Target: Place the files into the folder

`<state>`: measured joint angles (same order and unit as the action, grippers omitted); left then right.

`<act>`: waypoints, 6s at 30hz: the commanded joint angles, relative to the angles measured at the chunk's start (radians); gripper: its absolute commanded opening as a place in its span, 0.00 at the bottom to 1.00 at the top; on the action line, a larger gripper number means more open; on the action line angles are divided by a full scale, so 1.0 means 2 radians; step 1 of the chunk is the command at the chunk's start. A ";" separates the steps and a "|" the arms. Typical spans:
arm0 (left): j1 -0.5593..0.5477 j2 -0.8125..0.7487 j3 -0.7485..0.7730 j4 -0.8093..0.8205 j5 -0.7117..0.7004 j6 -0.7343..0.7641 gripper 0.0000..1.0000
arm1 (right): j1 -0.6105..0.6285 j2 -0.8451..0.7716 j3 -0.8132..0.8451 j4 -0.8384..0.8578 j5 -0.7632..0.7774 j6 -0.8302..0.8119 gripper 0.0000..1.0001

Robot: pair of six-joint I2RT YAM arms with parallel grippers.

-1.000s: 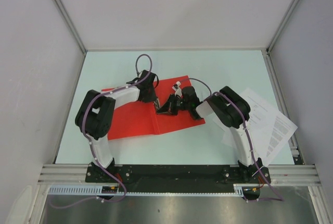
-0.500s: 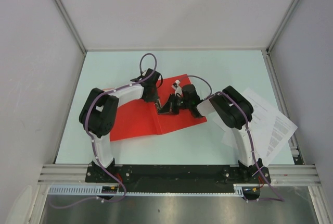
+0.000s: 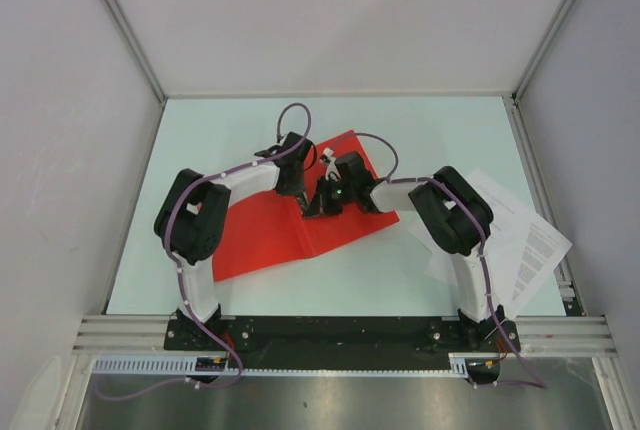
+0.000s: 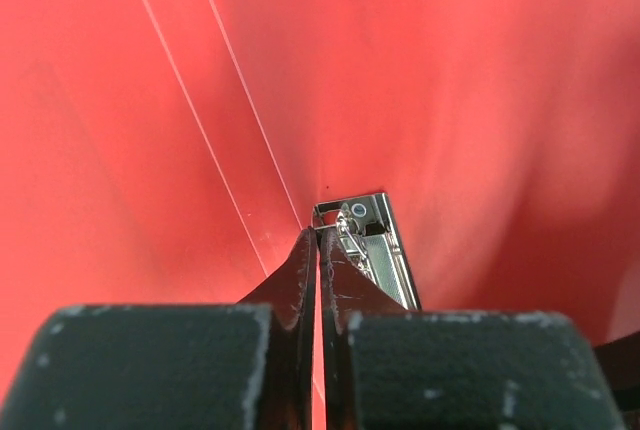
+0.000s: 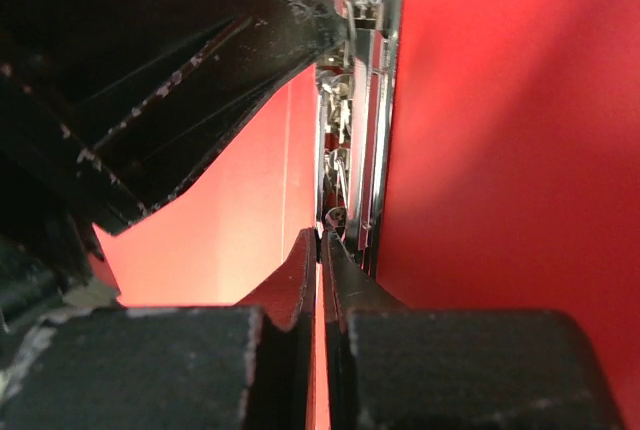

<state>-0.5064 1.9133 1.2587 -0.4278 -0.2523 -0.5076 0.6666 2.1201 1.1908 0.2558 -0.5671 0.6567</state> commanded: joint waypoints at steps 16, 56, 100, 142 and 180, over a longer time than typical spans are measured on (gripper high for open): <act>0.012 -0.010 0.019 -0.042 0.024 0.074 0.27 | -0.003 0.064 -0.015 -0.210 0.275 -0.030 0.00; 0.063 -0.010 -0.173 -0.003 0.101 -0.078 0.00 | 0.006 0.034 -0.032 -0.237 0.365 -0.046 0.00; 0.058 -0.342 -0.144 -0.025 0.174 0.021 0.61 | -0.001 0.065 0.082 0.221 -0.049 0.207 0.55; -0.006 -0.135 -0.182 0.120 0.285 -0.075 0.78 | -0.225 -0.002 0.268 -0.386 -0.035 -0.327 0.98; -0.042 -0.243 -0.103 0.070 0.296 0.008 0.80 | -0.202 -0.345 -0.115 -0.328 0.240 -0.027 0.91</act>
<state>-0.5354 1.4635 0.9630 -0.3271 0.2794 -0.5198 0.3405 1.6184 0.9539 -0.1543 -0.3454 0.6510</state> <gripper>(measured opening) 0.805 0.875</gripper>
